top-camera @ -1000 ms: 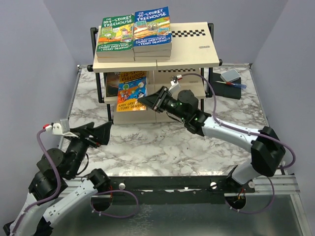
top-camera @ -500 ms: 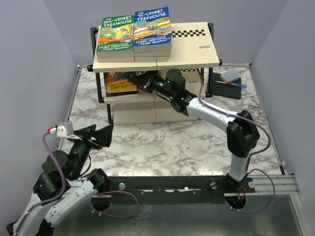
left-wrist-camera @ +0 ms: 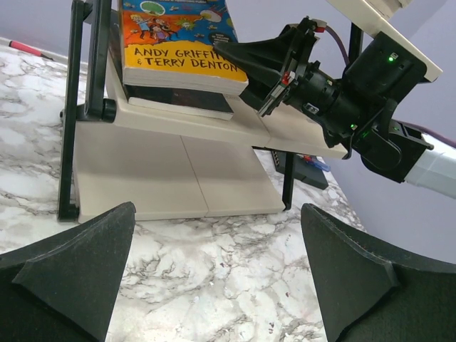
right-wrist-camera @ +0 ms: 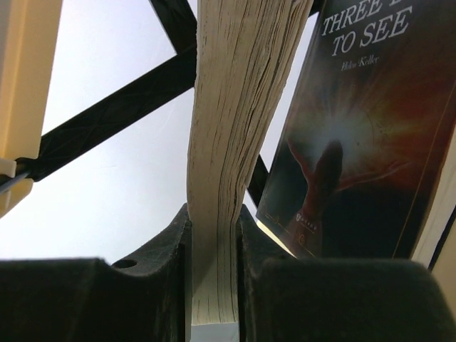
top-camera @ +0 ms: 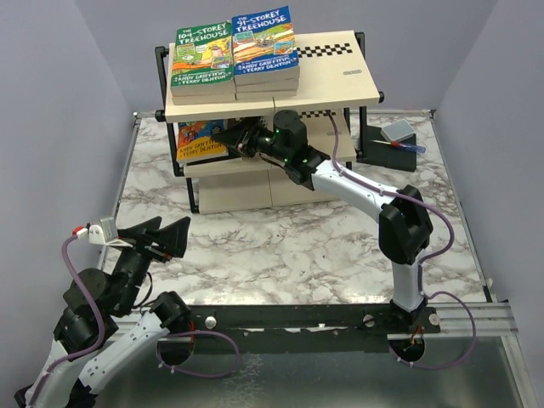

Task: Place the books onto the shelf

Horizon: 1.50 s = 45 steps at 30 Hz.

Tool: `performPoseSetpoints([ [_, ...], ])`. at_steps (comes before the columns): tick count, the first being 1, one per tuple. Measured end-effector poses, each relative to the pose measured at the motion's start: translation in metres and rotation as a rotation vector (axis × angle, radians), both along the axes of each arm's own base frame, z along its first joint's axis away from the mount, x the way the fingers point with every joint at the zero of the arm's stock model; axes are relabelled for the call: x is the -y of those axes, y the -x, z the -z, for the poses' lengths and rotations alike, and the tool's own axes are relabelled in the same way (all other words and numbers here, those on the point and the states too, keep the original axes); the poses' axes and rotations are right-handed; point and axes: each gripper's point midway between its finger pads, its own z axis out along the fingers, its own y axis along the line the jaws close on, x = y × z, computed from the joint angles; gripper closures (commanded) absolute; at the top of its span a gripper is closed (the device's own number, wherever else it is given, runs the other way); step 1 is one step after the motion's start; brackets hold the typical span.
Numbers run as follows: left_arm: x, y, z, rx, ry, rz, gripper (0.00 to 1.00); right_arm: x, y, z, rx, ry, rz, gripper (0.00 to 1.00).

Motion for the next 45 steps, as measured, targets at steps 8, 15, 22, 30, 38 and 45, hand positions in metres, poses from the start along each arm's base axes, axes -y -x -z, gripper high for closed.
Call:
performPoseSetpoints([
  [8,0.000,0.000,0.000,0.000,0.001,-0.003,0.01,0.002,0.000,0.016,-0.048,0.049,-0.005,0.99],
  [15,-0.001,0.000,0.000,0.000,0.001,-0.003,0.01,0.005,-0.001,0.027,-0.079,0.063,0.002,0.96],
  [22,-0.001,0.000,0.000,0.000,0.001,-0.003,0.01,0.012,-0.005,0.037,-0.131,0.056,0.032,0.74],
  [30,-0.001,0.000,0.000,0.000,0.001,-0.003,0.01,0.022,-0.008,0.033,-0.131,0.052,0.076,0.45],
  [38,-0.001,0.000,0.000,0.000,0.001,-0.003,0.01,0.036,-0.005,0.030,-0.125,0.072,0.123,0.35],
  [45,-0.001,0.000,0.000,0.000,0.001,-0.003,0.01,0.048,-0.002,0.031,-0.108,0.143,0.156,0.34],
])
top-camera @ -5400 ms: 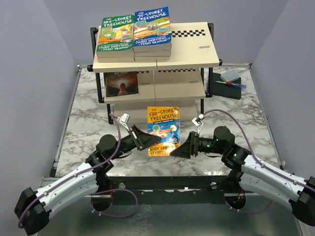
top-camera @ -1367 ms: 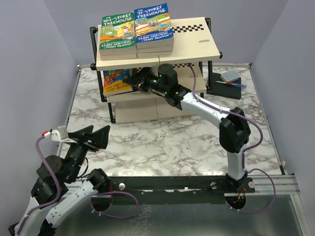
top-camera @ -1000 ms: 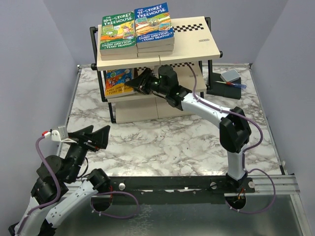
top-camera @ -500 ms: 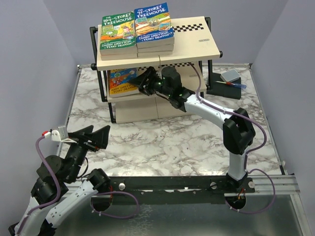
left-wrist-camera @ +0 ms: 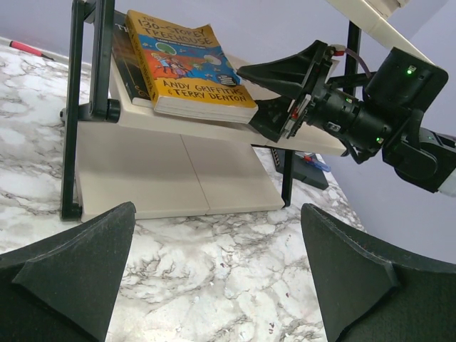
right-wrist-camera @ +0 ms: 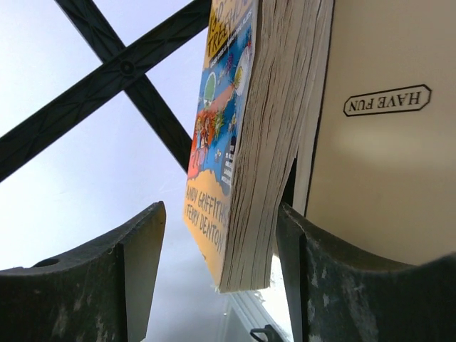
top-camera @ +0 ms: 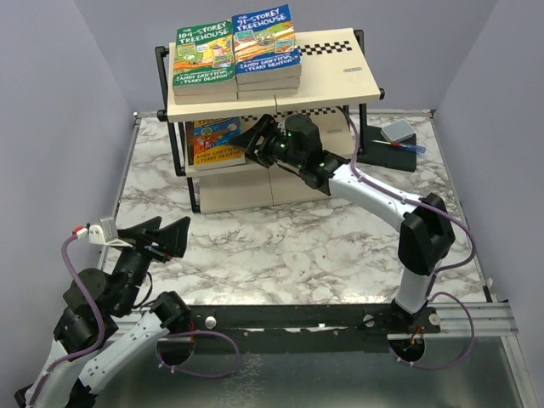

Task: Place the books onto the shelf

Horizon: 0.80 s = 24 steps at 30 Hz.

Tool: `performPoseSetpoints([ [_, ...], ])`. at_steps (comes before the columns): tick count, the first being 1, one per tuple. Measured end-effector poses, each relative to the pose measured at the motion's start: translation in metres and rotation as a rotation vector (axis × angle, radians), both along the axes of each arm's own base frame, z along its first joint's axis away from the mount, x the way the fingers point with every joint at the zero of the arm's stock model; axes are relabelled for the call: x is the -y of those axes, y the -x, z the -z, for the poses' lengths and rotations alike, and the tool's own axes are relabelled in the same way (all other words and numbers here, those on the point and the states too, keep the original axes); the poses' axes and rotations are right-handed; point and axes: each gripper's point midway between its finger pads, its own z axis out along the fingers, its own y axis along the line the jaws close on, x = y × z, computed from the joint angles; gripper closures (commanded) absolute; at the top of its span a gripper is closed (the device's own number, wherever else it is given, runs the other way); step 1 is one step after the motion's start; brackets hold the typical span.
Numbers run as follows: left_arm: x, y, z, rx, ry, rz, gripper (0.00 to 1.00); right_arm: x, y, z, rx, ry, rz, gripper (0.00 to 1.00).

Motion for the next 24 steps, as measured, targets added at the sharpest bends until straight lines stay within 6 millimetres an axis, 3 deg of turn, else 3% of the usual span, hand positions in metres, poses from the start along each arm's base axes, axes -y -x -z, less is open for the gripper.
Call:
performPoseSetpoints([
  [9,0.000,0.000,0.000,0.000,0.000,0.000,0.01,0.025,0.007,-0.004,0.083,0.121,0.036,0.36],
  [15,0.000,0.000,0.000,0.000,0.000,0.000,0.01,0.045,0.011,-0.002,0.142,0.201,0.072,0.53],
  [24,0.000,0.000,0.000,-0.001,-0.001,0.000,0.01,0.048,-0.003,0.005,0.173,0.222,0.133,0.72],
])
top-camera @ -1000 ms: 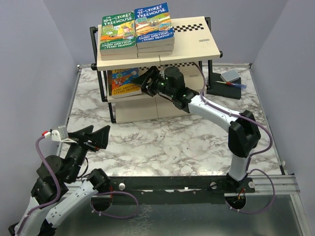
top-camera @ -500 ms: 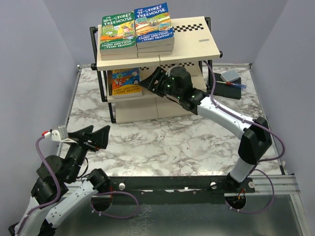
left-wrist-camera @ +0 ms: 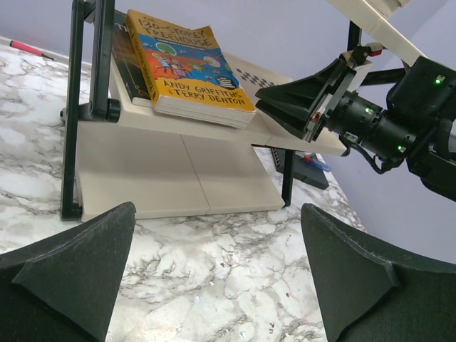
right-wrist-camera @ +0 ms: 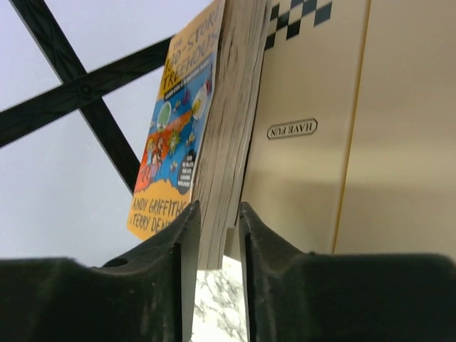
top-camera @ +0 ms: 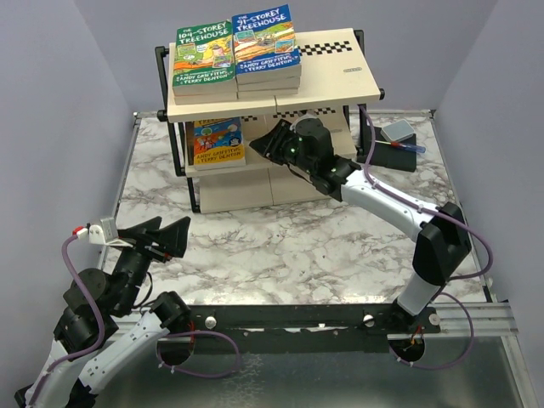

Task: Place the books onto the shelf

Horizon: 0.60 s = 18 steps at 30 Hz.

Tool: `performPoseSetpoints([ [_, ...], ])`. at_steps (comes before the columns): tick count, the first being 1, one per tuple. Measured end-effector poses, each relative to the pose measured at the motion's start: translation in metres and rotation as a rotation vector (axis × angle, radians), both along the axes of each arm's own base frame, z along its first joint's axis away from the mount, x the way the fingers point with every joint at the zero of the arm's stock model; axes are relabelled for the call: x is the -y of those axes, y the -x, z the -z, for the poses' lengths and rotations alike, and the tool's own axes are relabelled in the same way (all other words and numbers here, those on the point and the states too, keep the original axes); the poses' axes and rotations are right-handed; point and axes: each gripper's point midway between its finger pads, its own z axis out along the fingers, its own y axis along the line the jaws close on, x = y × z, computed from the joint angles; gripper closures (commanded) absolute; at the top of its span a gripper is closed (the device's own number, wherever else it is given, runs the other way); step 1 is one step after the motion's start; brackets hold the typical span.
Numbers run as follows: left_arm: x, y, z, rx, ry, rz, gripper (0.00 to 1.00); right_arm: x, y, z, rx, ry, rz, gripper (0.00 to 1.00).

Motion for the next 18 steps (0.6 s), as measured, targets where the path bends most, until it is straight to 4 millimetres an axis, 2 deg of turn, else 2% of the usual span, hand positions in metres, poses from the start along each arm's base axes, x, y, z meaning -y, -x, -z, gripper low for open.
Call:
performPoseSetpoints([
  [8,0.000,0.000,0.000,0.000,0.000,0.000,0.01,-0.002,-0.020,-0.005,0.014,-0.084,0.089,0.85],
  [15,0.000,0.000,0.000,0.000,0.000,0.000,0.01,-0.013,-0.034,0.015,-0.022,-0.115,0.112,0.94],
  [18,0.000,0.000,0.000,0.000,-0.001,0.000,0.01,-0.019,-0.039,0.016,-0.030,-0.134,0.113,0.94],
])
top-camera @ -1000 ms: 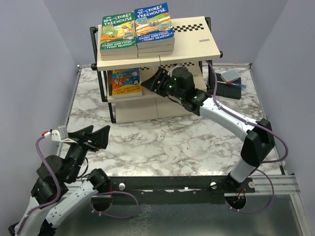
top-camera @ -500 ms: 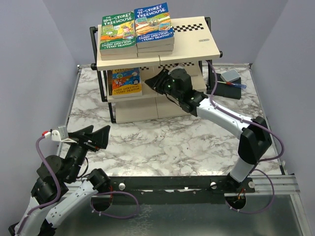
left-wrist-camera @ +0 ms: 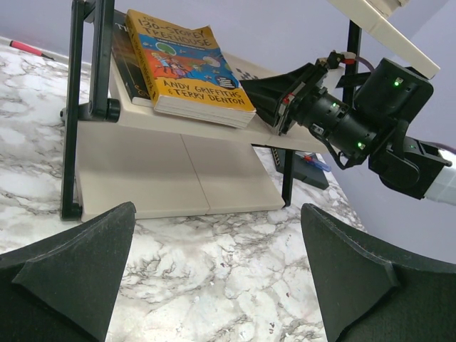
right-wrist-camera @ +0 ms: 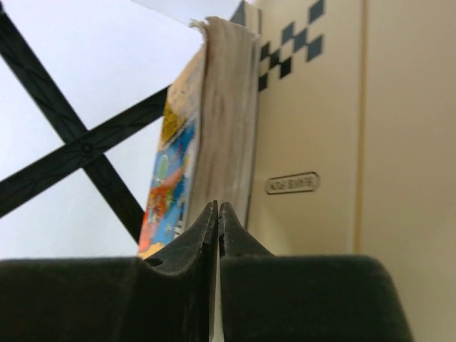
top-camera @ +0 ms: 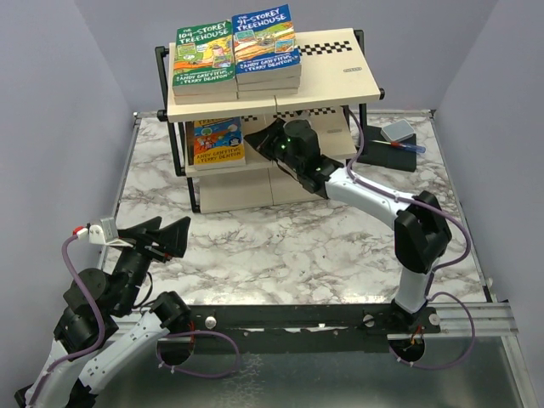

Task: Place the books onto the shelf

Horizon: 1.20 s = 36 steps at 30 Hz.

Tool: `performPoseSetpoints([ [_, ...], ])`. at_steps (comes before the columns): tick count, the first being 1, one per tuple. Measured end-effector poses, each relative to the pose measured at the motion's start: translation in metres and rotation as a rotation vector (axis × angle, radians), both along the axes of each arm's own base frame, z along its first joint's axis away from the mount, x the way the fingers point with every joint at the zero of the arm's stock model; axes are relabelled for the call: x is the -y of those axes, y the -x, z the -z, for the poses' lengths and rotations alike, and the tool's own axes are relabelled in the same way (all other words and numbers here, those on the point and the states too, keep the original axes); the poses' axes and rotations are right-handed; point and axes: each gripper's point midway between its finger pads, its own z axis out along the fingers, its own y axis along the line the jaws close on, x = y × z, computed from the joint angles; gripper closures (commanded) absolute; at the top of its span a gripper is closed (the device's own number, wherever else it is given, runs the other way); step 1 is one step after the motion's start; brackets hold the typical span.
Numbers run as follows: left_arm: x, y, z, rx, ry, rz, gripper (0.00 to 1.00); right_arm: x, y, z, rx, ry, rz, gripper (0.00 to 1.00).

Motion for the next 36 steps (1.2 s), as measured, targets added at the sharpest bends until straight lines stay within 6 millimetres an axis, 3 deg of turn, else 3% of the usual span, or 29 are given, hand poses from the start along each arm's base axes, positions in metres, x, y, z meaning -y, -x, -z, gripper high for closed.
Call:
performPoseSetpoints([
  [6,0.000,0.000,0.001,-0.001,-0.001,0.000,0.01,-0.008,-0.007,-0.016,0.028,-0.050,0.001,0.95],
  [25,0.000,0.000,0.001,-0.002,-0.002,0.000,0.01,-0.029,-0.026,-0.020,0.037,-0.096,-0.009,0.92],
  [31,0.000,0.000,0.001,-0.002,-0.002,0.000,0.01,-0.016,-0.011,-0.007,0.016,-0.078,-0.008,0.84],
  [36,0.001,-0.001,0.002,-0.004,-0.004,0.000,0.01,0.015,0.018,-0.015,0.020,-0.069,0.000,0.68],
])
